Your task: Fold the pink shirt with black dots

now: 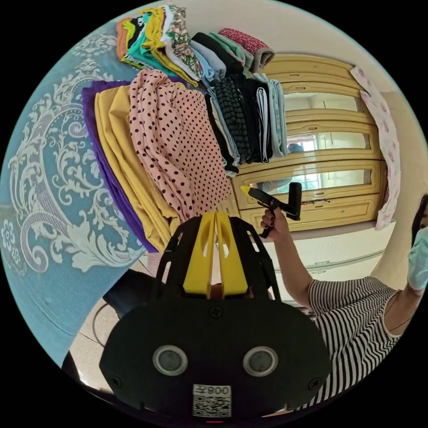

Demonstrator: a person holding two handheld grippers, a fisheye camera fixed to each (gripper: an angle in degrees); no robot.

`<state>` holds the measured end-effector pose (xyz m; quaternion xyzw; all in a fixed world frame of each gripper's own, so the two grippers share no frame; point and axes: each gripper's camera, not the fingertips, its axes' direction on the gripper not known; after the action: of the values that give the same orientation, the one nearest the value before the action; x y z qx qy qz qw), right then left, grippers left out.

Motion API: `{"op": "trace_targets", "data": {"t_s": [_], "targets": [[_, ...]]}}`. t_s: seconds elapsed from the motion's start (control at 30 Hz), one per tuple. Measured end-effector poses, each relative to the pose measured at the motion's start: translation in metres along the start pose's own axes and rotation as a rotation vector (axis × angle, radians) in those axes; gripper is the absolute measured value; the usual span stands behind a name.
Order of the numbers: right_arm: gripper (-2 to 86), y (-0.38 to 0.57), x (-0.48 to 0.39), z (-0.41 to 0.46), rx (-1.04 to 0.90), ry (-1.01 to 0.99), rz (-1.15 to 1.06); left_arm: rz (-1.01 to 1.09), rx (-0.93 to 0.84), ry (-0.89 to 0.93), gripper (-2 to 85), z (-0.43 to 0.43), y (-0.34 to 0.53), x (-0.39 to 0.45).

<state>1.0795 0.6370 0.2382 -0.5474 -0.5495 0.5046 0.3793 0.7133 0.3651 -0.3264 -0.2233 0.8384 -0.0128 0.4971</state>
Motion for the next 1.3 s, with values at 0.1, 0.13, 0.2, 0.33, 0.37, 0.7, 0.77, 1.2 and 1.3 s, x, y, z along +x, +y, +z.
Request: {"op": "trace_targets", "data": {"t_s": [0.1,0.13,0.2,0.33,0.37,0.7,0.77,1.2,1.3], "targets": [[0.1,-0.008,-0.016,0.039,-0.08,0.101,-0.039,0.005,-0.115,-0.176,0.2,0.033,0.001,-0.02],[0.1,-0.01,-0.016,0.056,-0.115,0.152,-0.028,-0.001,-0.13,-0.186,0.2,0.038,0.003,-0.024],[0.0,-0.011,-0.015,0.073,-0.151,0.167,-0.012,-0.007,-0.13,-0.175,0.2,0.043,0.013,-0.034],[0.0,-0.005,-0.035,0.068,-0.074,0.195,-0.023,0.049,-0.096,-0.165,0.2,0.035,0.028,-0.025],[0.0,-0.002,-0.045,0.065,-0.036,0.218,-0.039,0.081,-0.09,-0.168,0.2,0.034,0.033,-0.021],[0.0,-0.002,-0.126,0.145,-0.068,0.25,-0.206,0.133,-0.069,-0.219,0.2,0.033,0.06,-0.019],[0.1,0.003,-0.146,0.152,-0.007,0.279,-0.231,0.149,-0.071,-0.254,0.2,0.033,0.063,-0.018],[0.1,-0.013,-0.189,0.201,0.051,0.235,-0.228,0.288,-0.021,-0.492,0.2,-0.014,0.091,-0.002],[0.1,-0.037,-0.207,0.205,0.132,0.188,-0.249,0.315,-0.088,-0.709,0.2,-0.013,0.097,-0.012]]}}
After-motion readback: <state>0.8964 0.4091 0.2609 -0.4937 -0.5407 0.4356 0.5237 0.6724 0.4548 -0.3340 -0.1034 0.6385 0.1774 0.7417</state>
